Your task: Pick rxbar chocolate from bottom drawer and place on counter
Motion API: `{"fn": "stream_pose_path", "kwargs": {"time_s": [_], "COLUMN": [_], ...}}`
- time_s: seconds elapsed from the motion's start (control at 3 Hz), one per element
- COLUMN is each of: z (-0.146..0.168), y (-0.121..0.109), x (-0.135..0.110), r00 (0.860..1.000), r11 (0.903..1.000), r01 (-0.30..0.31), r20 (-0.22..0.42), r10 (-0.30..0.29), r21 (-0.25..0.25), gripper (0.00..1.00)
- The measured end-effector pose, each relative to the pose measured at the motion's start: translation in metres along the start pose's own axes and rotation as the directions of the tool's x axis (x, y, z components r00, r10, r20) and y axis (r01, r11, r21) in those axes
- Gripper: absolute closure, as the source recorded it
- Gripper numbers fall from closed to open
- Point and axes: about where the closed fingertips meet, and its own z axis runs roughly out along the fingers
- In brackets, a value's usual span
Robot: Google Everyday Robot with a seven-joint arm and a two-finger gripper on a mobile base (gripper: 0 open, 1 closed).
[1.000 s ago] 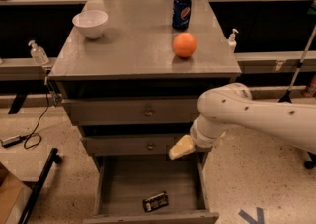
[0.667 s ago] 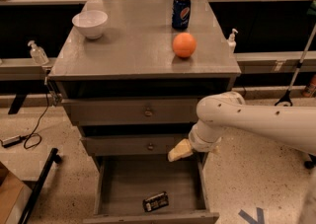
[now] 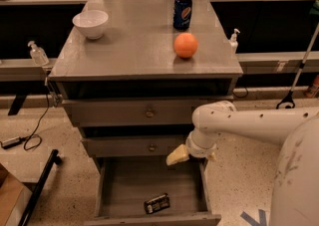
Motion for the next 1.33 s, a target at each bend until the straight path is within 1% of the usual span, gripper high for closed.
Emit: {"fn": "stream_pose_path", "kwargs": {"time_s": [0.33,0.67,1.0,1.33], "z": [0.010,0.038,0.124,0.128], "y": [0.000,0.007,0.021,0.021], "x": [0.004,0.004,0.004,0.005], "r00": [1.000,0.997,0.998,0.997], "r11": [0.9990,0.9943,0.9826,0.9822], "r01": [-0.030,-0.070,-0.067,-0.075], "r20": [-0.010,-0.013,-0.010,-0.011], "r10": [0.030,0.069,0.067,0.074], "r21": [-0.035,-0.081,-0.173,-0.172], "gripper": [0.00,0.00,0.00,0.00]}}
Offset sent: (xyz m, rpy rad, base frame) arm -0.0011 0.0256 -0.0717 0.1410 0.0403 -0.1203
